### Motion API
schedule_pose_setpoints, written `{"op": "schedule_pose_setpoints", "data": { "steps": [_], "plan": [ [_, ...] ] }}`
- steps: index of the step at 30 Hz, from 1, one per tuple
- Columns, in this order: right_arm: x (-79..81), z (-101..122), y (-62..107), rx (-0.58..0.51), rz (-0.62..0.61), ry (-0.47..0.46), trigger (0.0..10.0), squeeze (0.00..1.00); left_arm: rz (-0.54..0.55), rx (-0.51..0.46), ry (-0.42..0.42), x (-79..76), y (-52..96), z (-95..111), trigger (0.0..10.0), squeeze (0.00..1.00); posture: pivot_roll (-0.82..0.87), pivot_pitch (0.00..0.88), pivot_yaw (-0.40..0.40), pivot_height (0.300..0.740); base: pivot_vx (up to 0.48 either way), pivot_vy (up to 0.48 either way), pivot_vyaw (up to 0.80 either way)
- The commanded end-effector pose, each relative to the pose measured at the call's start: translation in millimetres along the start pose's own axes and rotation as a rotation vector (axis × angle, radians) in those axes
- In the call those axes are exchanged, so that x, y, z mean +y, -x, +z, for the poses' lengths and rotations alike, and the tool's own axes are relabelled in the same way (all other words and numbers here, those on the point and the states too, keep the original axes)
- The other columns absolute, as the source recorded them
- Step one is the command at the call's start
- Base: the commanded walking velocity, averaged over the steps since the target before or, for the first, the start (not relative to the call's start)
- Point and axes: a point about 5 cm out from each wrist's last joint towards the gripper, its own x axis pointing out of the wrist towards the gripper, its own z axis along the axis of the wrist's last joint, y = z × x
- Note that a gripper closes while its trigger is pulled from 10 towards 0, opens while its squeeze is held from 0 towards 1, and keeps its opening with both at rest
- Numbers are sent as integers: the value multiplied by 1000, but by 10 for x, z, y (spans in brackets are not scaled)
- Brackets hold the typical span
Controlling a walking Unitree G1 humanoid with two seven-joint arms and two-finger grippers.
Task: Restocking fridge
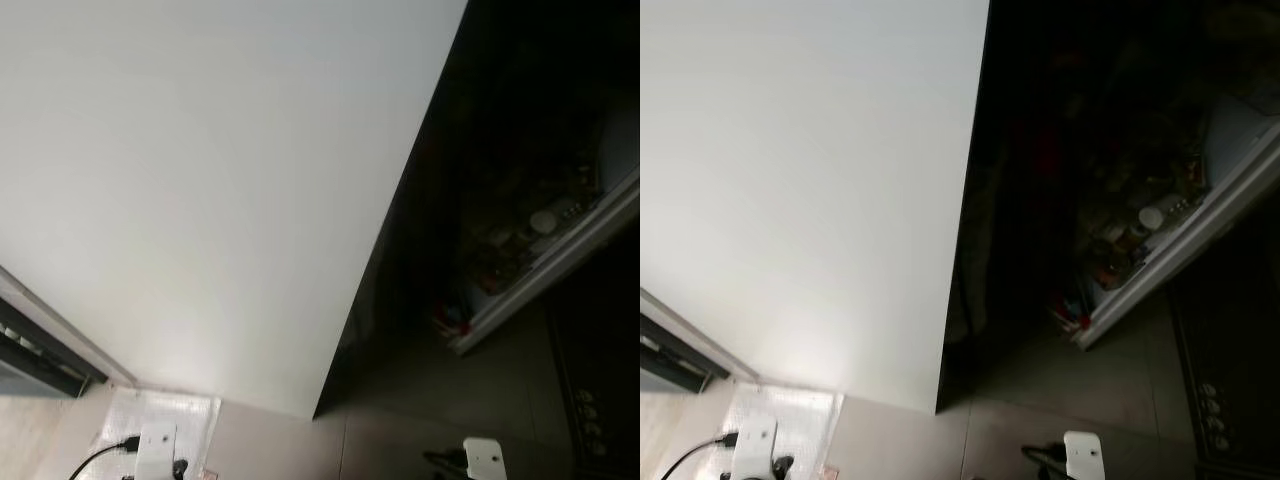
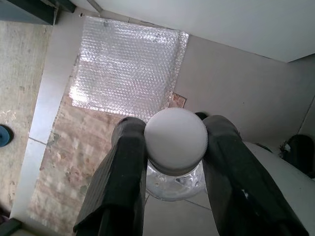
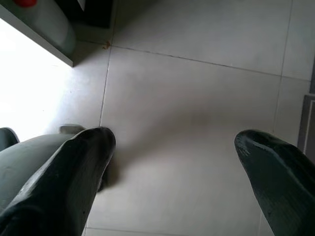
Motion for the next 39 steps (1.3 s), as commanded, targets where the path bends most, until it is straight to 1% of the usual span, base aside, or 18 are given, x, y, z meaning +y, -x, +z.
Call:
{"op": "schedule_pose_setpoints", "data": {
  "steps": [1,12,15,17,19,20,23,29,32,35,39],
  "plan": [
    [-88,-71,24,22,-31,31,10000,0,-8,32,-17,-31,15,-75,10000,0,-89,139,-35,740,0,-469,563],
    [-99,-94,30,32,-31,42,10000,0,-13,34,-25,-32,17,-85,10000,0,-92,127,-33,740,0,-469,662],
    [-94,-116,34,38,-32,4,10000,0,-14,36,-29,-18,22,-100,10000,0,-94,124,-30,740,0,-466,265],
    [-90,-118,35,37,-31,3,10000,0,-13,37,-30,-11,24,-109,10000,0,-95,124,-29,740,0,-465,0],
    [-65,-111,32,35,-12,52,10000,0,-12,38,-33,5,29,-125,10000,0,-95,125,-30,740,0,-465,0],
    [-60,-110,31,35,-11,57,10000,0,-12,38,-33,7,29,-125,10000,0,-95,127,-30,740,0,-465,0],
    [-59,-105,30,32,-13,63,10000,0,-12,38,-33,9,30,-128,10000,0,-94,130,-31,740,0,-465,392],
    [-51,-95,28,25,-7,59,10000,0,-10,39,-33,22,34,-142,10000,0,-95,138,-32,740,0,-461,800],
    [-49,-97,28,25,-3,45,10000,0,-2,39,-30,20,35,-142,10000,0,-95,149,-34,740,0,0,710],
    [-46,-94,29,19,0,24,10000,0,2,38,-26,16,34,-137,10000,0,-98,153,-33,740,0,0,0],
    [-43,-88,28,15,4,44,10000,0,1,39,-27,11,33,-136,10000,0,-98,157,-33,740,0,0,0]
  ]
}}
